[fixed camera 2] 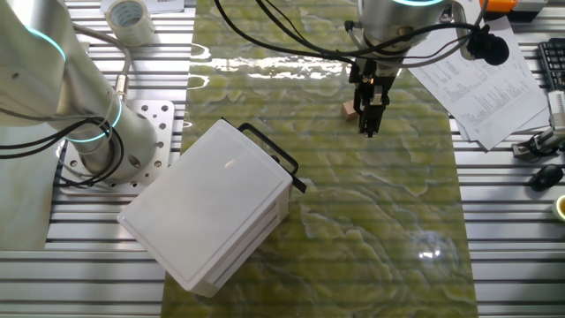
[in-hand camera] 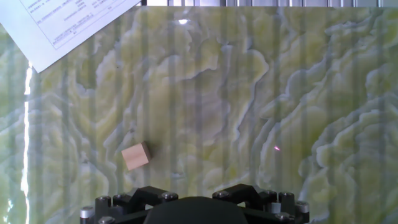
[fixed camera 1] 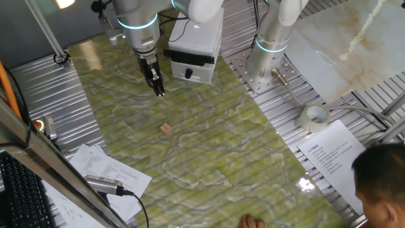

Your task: Take something out of a drawer

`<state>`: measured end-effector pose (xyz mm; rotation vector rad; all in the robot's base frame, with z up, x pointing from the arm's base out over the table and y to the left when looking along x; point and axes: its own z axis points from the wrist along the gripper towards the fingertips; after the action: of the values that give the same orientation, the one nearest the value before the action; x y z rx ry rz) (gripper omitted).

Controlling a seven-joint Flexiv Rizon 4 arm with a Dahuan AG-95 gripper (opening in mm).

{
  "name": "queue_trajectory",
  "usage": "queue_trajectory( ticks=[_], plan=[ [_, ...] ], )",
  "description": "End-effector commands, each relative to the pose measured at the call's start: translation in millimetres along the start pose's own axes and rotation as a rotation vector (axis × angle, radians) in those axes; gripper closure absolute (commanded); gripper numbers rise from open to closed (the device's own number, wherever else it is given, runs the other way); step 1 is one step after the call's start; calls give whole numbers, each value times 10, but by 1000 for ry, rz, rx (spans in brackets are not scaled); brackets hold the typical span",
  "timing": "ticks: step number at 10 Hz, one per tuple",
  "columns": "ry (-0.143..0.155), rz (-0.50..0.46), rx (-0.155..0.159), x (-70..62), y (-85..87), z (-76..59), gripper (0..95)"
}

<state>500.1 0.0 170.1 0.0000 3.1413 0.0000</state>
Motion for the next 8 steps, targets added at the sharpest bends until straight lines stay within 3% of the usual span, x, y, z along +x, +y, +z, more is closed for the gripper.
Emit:
queue_trajectory(
  ticks=[1, 4, 8],
  plan=[
    [-68, 0, -10, 1, 0, 1, 950],
    [-41, 2, -2, -2, 21, -22, 950],
    [-50, 14, -5, 17, 38, -42, 950]
  ],
)
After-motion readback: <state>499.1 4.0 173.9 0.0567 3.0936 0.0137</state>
